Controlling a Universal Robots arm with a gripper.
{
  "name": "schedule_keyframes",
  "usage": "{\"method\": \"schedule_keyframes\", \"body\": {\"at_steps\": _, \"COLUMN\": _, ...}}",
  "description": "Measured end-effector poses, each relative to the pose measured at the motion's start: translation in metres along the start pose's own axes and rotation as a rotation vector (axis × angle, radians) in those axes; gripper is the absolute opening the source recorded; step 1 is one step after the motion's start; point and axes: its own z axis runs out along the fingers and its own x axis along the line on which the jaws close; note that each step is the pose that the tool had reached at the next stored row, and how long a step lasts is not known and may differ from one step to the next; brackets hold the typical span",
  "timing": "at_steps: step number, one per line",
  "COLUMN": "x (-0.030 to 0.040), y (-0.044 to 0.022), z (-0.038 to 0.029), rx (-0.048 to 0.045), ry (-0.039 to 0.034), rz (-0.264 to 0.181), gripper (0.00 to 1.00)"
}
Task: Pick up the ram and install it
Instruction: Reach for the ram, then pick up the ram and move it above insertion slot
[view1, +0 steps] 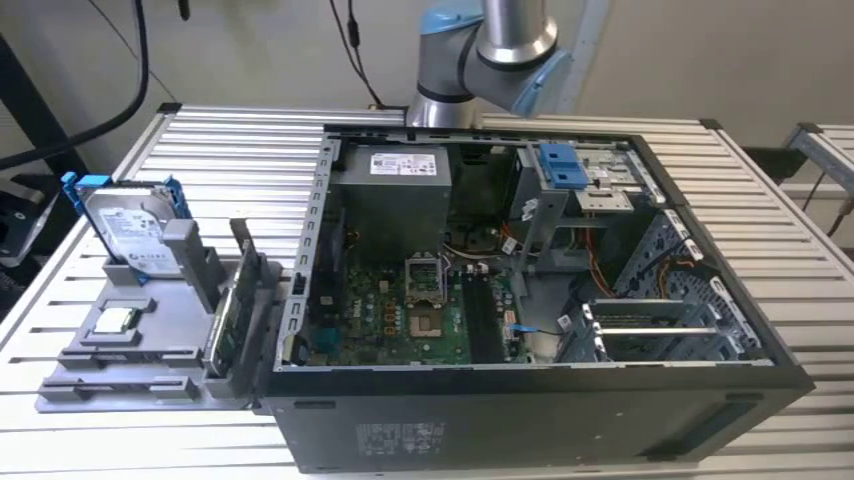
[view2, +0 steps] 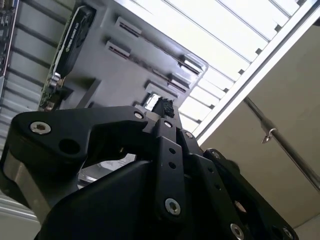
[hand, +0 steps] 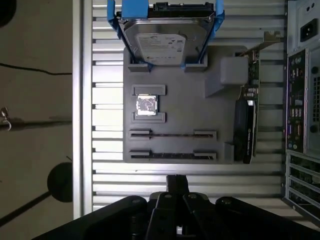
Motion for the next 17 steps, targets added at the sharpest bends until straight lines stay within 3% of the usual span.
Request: {"method": "schedule_keyframes", "body": {"at_steps": 17, "x": 0.0002, "y": -0.0010, "z": 0.0004, "rx": 0.0000, "ry": 0.0006, "rz": -0.008, "gripper": 0.11}}
